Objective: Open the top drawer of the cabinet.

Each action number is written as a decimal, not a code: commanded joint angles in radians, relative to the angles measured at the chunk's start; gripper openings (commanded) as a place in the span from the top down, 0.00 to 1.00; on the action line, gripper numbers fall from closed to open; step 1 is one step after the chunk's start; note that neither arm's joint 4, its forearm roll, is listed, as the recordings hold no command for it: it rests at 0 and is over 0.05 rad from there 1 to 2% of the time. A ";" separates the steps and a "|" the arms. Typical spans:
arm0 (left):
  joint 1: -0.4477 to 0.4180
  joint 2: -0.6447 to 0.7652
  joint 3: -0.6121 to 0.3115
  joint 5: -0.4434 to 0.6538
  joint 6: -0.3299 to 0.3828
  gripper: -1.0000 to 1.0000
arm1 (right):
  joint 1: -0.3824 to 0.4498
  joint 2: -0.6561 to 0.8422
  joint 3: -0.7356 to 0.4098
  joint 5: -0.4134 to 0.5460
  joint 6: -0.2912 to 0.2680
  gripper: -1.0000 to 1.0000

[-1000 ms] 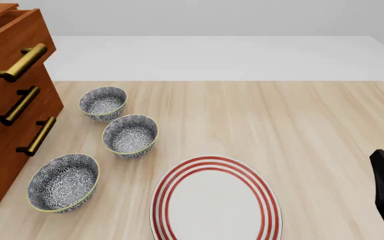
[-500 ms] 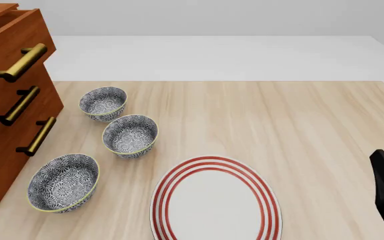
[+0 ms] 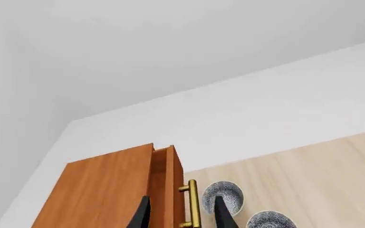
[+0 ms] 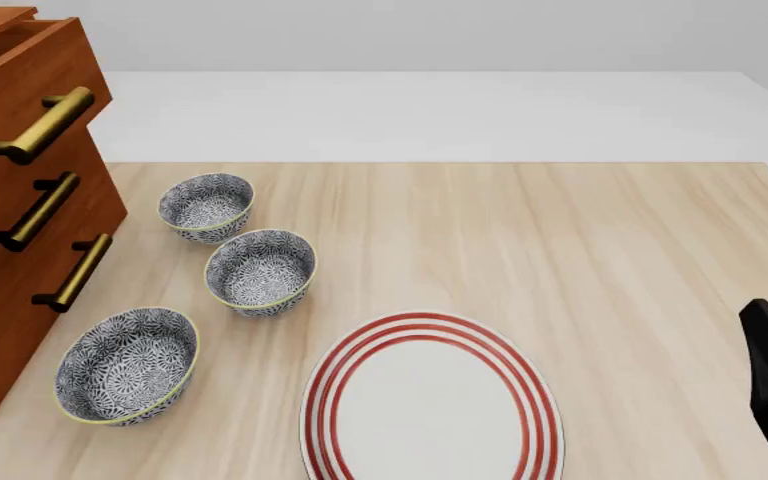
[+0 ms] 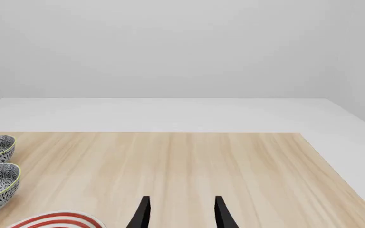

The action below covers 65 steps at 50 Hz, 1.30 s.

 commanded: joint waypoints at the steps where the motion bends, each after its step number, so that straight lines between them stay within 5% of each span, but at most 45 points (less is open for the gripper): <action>1: 0.001 0.002 -0.038 0.062 -0.085 0.00 | 0.000 0.000 0.000 0.000 0.000 0.00; 35: 0.054 0.052 -0.062 0.105 -0.262 0.00 | 0.000 0.000 0.000 0.000 0.000 0.00; 65: 0.072 0.113 0.010 0.076 -0.245 0.00 | 0.000 0.000 0.000 0.000 0.000 0.00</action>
